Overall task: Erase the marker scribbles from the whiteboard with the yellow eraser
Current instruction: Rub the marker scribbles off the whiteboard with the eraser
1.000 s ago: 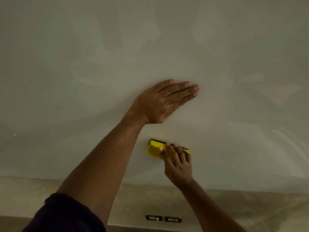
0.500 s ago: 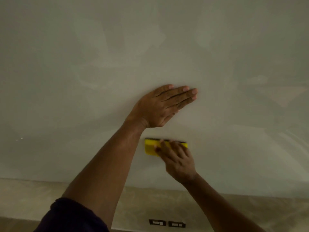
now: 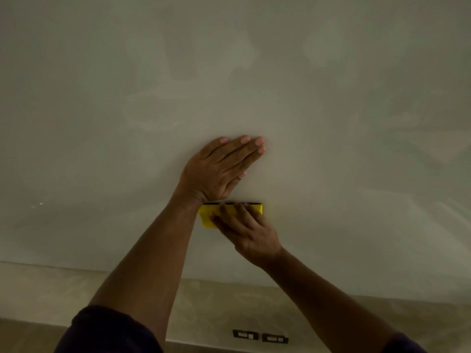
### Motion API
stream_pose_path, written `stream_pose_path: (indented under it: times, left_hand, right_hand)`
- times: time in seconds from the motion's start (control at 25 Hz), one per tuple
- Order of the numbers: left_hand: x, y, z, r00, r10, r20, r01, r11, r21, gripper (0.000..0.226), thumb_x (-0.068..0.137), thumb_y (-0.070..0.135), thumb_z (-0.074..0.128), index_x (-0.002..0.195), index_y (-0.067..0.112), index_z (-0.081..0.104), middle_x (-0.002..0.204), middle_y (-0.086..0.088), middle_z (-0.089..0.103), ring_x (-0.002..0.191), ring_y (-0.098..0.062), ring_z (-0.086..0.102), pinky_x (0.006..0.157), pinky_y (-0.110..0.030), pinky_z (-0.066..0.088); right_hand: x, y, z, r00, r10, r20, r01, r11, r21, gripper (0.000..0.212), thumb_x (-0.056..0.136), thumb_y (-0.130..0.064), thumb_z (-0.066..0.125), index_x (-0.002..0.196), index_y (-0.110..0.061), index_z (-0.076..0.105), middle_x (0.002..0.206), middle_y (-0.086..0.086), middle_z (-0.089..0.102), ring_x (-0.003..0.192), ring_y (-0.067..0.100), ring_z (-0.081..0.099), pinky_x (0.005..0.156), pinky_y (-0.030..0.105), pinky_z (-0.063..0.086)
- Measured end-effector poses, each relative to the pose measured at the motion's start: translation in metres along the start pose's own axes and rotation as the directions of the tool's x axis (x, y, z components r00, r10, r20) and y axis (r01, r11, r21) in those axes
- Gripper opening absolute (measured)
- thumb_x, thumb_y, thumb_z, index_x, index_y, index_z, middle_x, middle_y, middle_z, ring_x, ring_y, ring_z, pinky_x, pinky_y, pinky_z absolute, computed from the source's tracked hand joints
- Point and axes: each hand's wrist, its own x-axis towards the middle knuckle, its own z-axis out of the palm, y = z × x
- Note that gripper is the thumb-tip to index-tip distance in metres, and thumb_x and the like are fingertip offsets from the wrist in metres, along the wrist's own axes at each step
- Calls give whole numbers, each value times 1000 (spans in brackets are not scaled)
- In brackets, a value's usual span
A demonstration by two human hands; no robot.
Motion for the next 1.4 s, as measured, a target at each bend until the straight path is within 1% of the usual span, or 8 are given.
stream_pose_path:
  times: [0.2, 0.4, 0.68, 0.8, 0.88, 1.04, 1.2, 1.4]
  left_hand:
    - [-1, 0, 0, 1000, -11, -10, 11, 1000, -4, 61, 106, 26, 43, 166, 18, 37, 172, 1, 32, 157, -17, 35, 131, -35, 16]
    - [-3, 3, 2, 1000, -16, -25, 16, 1000, 2, 59, 108, 27, 39, 167, 18, 35, 171, 0, 33, 157, -17, 35, 130, -36, 18]
    - [-6, 3, 4, 997, -38, -66, 41, 998, 47, 60, 107, 26, 44, 166, 17, 38, 171, -1, 36, 157, -18, 36, 132, -35, 13]
    - [-7, 3, 5, 997, -31, -77, 35, 998, 54, 60, 107, 26, 43, 166, 16, 39, 171, -1, 36, 156, -19, 37, 132, -36, 16]
    - [-7, 4, 6, 996, -25, -82, 29, 998, 52, 60, 106, 26, 44, 165, 16, 40, 171, -2, 35, 156, -20, 36, 131, -37, 18]
    - [-9, 6, 8, 997, -29, -71, 32, 998, 46, 62, 106, 26, 43, 167, 16, 37, 172, -1, 34, 158, -20, 33, 129, -39, 22]
    - [-9, 5, 10, 997, -26, -76, 31, 998, 53, 61, 106, 27, 41, 167, 15, 37, 172, -1, 33, 162, -19, 27, 130, -39, 21]
    - [-10, 12, 12, 996, -63, -68, 66, 997, 45, 60, 107, 26, 37, 167, 14, 37, 173, -3, 34, 165, -17, 17, 131, -41, 19]
  right_hand:
    - [-32, -19, 22, 962, -250, 109, 254, 967, -29, 38, 106, -19, 59, 143, -15, 61, 135, 6, 67, 118, 30, 61, 114, 45, 39]
    - [-16, 15, -12, 999, 10, -38, -13, 998, -63, 42, 110, -14, 39, 141, -25, 65, 143, 4, 65, 124, 32, 63, 107, 42, 46]
    - [-105, 55, -39, 966, -218, 137, 226, 973, -41, 39, 104, -25, 66, 142, -22, 64, 147, 5, 57, 126, 29, 61, 116, 41, 42]
    - [-130, 95, -107, 990, 144, -5, -140, 960, -242, 40, 94, -20, 77, 133, -24, 71, 139, 8, 64, 119, 33, 63, 108, 44, 46]
    - [-128, 114, -144, 905, 382, -188, -425, 834, -351, 40, 85, -16, 88, 122, -23, 78, 126, 10, 73, 107, 34, 71, 88, 44, 54]
    - [-116, 104, -126, 835, 514, -195, -550, 777, -307, 34, 81, -10, 89, 111, -24, 81, 126, 15, 72, 99, 39, 73, 81, 43, 54]
    - [-89, 53, -66, 891, 437, -124, -451, 884, -123, 42, 85, -15, 84, 125, -26, 75, 132, 11, 68, 102, 39, 70, 83, 42, 56]
    - [-87, 11, -17, 994, 3, 109, 9, 994, -108, 36, 107, -22, 53, 143, -23, 57, 147, 12, 49, 112, 38, 57, 101, 49, 46]
